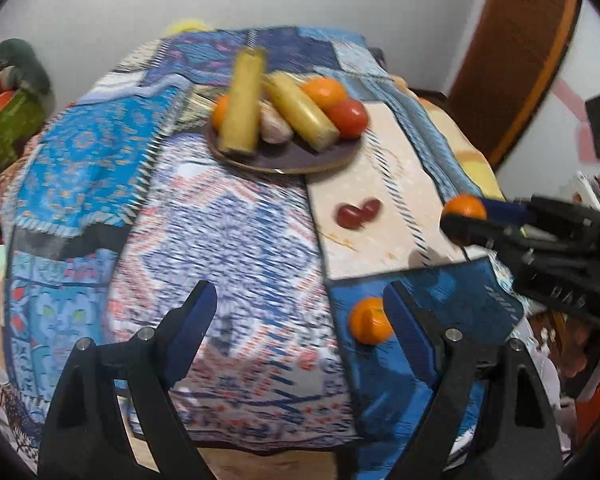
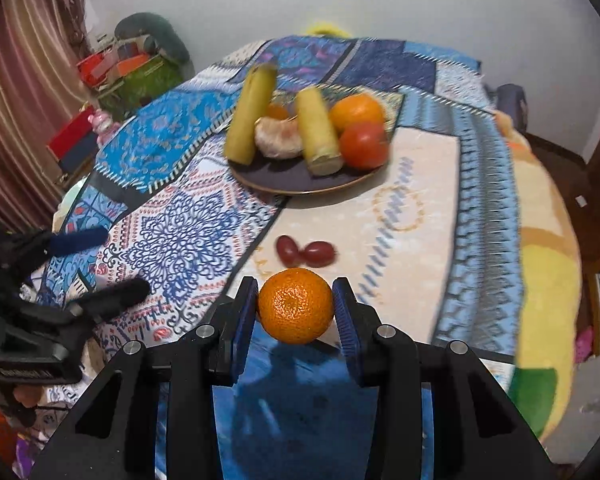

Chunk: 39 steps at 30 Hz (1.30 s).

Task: Organize fruits
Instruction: 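Grasp a mandarin with the right tool while the left tool moves to another mandarin, then grasp the second mandarin with the left tool and lift it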

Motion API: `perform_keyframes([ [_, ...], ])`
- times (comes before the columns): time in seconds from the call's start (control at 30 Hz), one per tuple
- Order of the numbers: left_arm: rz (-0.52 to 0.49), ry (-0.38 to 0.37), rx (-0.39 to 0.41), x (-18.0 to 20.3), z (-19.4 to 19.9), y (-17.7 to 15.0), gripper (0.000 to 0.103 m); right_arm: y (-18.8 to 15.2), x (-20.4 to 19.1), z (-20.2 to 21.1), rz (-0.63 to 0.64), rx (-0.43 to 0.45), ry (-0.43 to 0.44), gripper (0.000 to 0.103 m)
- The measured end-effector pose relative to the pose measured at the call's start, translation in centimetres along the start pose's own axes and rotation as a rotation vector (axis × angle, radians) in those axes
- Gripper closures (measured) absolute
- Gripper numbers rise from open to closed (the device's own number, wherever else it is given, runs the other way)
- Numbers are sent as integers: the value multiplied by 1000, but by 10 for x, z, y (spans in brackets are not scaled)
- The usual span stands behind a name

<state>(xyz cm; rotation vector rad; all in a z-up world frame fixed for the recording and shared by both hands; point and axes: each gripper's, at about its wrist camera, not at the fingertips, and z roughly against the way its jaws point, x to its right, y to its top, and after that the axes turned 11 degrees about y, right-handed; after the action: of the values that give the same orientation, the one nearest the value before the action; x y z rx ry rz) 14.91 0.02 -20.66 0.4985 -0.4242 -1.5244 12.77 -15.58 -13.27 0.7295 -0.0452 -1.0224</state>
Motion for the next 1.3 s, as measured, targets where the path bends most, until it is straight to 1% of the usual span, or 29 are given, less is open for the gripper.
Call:
perform_keyframes([
  [0.1, -33, -27, -27, 15, -8, -3, 18, -4, 8, 11, -12, 18, -15, 68],
  [0.2, -60, -41, -43, 25, -12, -6, 22, -6, 13, 15, -25, 24, -24, 68],
  [0.33, -87, -65, -87, 33, -22, -9, 37, -7, 18, 16, -40, 26, -25, 68],
  [0.47, -110, -74, -114, 40, -33, -14, 42, -8, 18, 17, -43, 32, -17, 68],
  [0.53, -121, -84, -129, 44, -38, -17, 50, -9, 17, 17, -42, 33, -13, 68],
  [0.57, -125, -81, -130, 47, -40, -18, 52, -9, 17, 16, -41, 32, -13, 68],
  [0.63, -135, -64, -118, 49, -41, -19, 59, -8, 17, 14, -38, 30, -15, 67],
  [0.67, -133, -71, -116, 49, -41, -19, 61, -8, 18, 13, -38, 30, -13, 67],
  [0.7, -124, -95, -114, 48, -40, -19, 68, -7, 18, 13, -38, 30, -12, 67],
  [0.73, -117, -102, -111, 47, -39, -18, 68, -7, 18, 12, -39, 30, -10, 68],
  [0.83, -114, -75, -91, 43, -38, -14, 68, -5, 19, 9, -40, 31, -5, 68],
  [0.97, -75, -62, -64, 26, -33, -5, 68, 0, 20, 4, -41, 32, 1, 68],
  [1.07, -49, -26, -26, 9, -26, 7, 69, 6, 20, -1, -38, 35, 6, 68],
  [1.3, 17, 8, 26, -19, -25, 39, 69, 28, 15, -14, -4, 45, 12, 68],
])
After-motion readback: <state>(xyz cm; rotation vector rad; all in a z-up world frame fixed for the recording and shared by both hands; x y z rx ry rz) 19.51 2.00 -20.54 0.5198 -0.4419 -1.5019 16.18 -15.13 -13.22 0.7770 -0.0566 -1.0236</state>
